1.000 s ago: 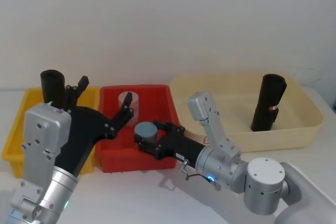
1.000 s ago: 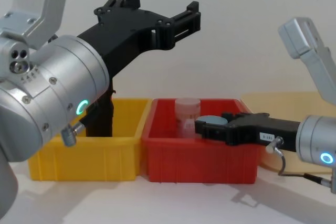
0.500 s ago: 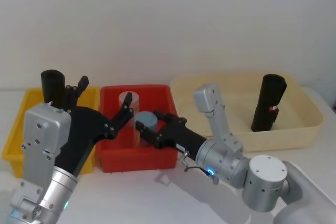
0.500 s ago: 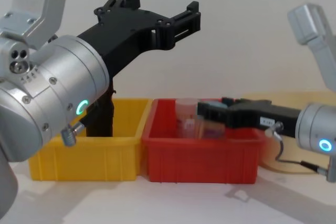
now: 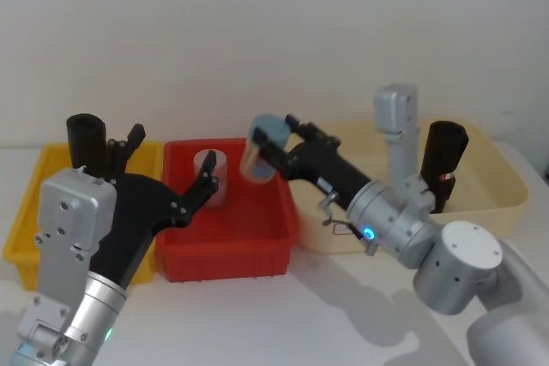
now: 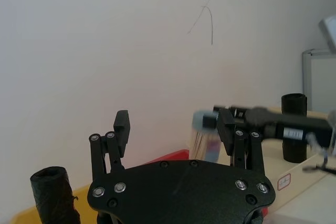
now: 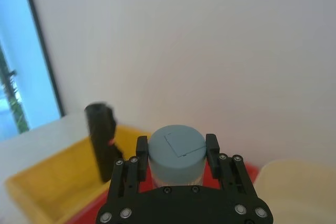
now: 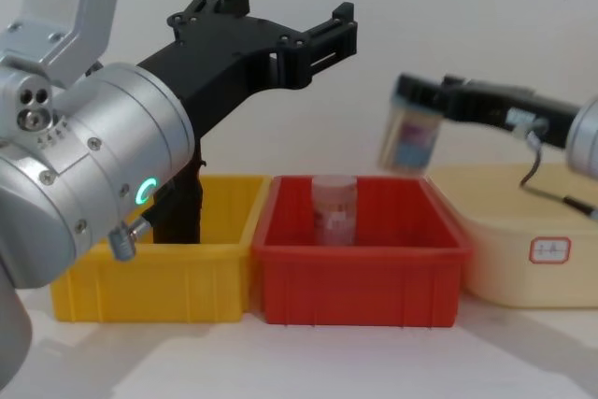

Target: Pick up the garbage bag with the one hand and transfer it to the other hand.

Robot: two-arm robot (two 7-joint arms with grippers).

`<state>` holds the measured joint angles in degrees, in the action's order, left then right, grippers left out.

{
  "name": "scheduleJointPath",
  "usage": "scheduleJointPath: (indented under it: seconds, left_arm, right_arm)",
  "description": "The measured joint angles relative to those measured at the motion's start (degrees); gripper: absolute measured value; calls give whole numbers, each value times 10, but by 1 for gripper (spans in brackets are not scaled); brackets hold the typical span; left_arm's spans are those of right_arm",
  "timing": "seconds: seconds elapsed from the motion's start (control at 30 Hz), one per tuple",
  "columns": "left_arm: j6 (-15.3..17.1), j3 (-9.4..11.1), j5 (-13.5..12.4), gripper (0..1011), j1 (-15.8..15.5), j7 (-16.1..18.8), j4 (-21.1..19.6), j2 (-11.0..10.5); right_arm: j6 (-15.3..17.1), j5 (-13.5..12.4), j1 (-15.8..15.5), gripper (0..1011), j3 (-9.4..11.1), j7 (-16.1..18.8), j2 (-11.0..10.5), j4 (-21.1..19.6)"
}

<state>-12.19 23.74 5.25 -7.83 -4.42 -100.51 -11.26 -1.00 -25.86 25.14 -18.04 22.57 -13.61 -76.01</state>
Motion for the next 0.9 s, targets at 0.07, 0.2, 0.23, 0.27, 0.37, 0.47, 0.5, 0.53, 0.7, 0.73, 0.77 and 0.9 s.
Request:
scheduleJointPath:
  seconds: [0.07, 0.2, 0.23, 0.27, 0.37, 0.47, 0.5, 0.53, 0.7, 0.73, 0.77, 0.9]
  left_arm:
    - [0, 0, 0, 1000, 0, 0, 0, 0]
    - [0, 0, 0, 1001, 0, 0, 0, 0]
    - [0, 0, 0, 1000, 0, 0, 0, 0]
    - [0, 0, 0, 1000, 0, 0, 0, 0]
    - [0, 0, 0, 1001, 0, 0, 0, 0]
    - [0, 0, 0, 1001, 0, 0, 0, 0]
    - [0, 0, 0, 1000, 0, 0, 0, 0]
    - [0, 0, 0, 1000, 0, 0, 0, 0]
    - [0, 0, 0, 1000, 0, 0, 0, 0]
    - [0, 0, 0, 1000, 0, 0, 0, 0]
    - [0, 0, 0, 1000, 0, 0, 0, 0]
    - [0, 0, 0, 1000, 0, 0, 0, 0]
  right_arm:
    - [-5, -3, 2, 641, 9, -6, -2, -2]
    - [-13, -4, 7, 641, 25, -16, -9, -3]
    - [-15, -4, 8, 641, 28, -18, -11, -3]
    - [-16, -4, 9, 641, 31, -19, -12, -2]
    - [-22, -1, 13, 641, 42, -26, -21, 5]
    - [-28, 7, 16, 641, 49, -32, -31, 16]
    - [-28, 8, 17, 641, 50, -32, -33, 18]
    - [-31, 13, 18, 641, 52, -34, -37, 23]
    - [-35, 30, 21, 642, 54, -35, -51, 43]
    - [-36, 36, 22, 642, 54, -35, -55, 48]
    - [-37, 40, 22, 641, 53, -35, -57, 51]
    - [-38, 58, 23, 641, 45, -29, -69, 69]
